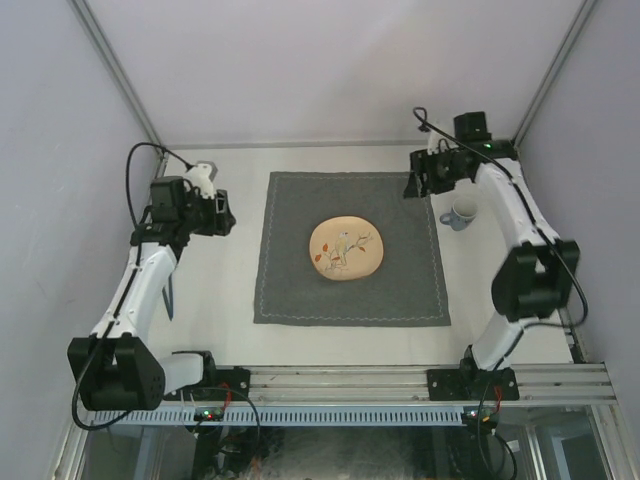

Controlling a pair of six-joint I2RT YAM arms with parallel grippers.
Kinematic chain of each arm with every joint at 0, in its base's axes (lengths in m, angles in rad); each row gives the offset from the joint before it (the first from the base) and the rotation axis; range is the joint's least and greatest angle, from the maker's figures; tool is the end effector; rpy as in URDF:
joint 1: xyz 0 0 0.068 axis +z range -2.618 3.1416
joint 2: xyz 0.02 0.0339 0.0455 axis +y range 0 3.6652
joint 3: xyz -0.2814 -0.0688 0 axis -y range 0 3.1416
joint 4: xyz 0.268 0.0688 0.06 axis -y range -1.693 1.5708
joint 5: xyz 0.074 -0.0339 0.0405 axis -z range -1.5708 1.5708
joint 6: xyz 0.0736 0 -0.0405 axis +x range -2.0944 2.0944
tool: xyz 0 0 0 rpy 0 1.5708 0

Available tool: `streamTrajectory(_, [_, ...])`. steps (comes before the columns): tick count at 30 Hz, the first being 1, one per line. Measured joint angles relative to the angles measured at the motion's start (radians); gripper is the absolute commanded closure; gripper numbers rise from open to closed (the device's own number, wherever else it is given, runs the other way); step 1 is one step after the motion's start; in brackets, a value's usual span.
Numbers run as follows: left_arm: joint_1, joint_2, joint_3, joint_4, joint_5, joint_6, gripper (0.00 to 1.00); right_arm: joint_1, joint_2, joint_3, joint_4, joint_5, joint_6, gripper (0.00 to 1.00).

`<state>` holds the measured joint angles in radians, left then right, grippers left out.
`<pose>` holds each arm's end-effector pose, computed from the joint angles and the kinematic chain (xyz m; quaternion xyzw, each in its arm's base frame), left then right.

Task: Set the dinner table for one person
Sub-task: Adjust the plate on the napkin.

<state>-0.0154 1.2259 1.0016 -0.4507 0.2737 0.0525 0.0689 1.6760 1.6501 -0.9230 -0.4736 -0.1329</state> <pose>0.3122 -0.0247 0.2867 0.0894 0.8904 -0.1150 0.4312 0.3970 0.0610 0.3330 -0.1646 0.9135 0.2137 0.3044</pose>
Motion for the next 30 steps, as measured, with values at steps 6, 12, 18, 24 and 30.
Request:
streamTrajectory(6, [0.142, -0.024, -0.005, -0.006, -0.045, 0.003, 0.38, 0.048, 0.311, 0.07, 0.026, -0.182, -0.016, 0.4])
streamTrajectory(12, [0.171, -0.043, -0.037, -0.016, -0.064, 0.019, 0.38, 0.111, 0.402, 0.068, 0.029, -0.255, -0.04, 0.41])
streamTrajectory(18, [0.189, -0.08, -0.078, -0.023, -0.089, 0.037, 0.38, 0.184, 0.417, 0.043, 0.033, -0.297, -0.083, 0.44])
streamTrajectory(24, [0.226, -0.083, -0.085, -0.022, -0.107, 0.041, 0.38, 0.188, 0.42, -0.031, 0.032, -0.296, -0.133, 0.44])
streamTrajectory(30, [0.239, -0.063, -0.085, -0.02, -0.116, 0.037, 0.38, 0.156, 0.418, -0.106, 0.036, -0.31, -0.143, 0.45])
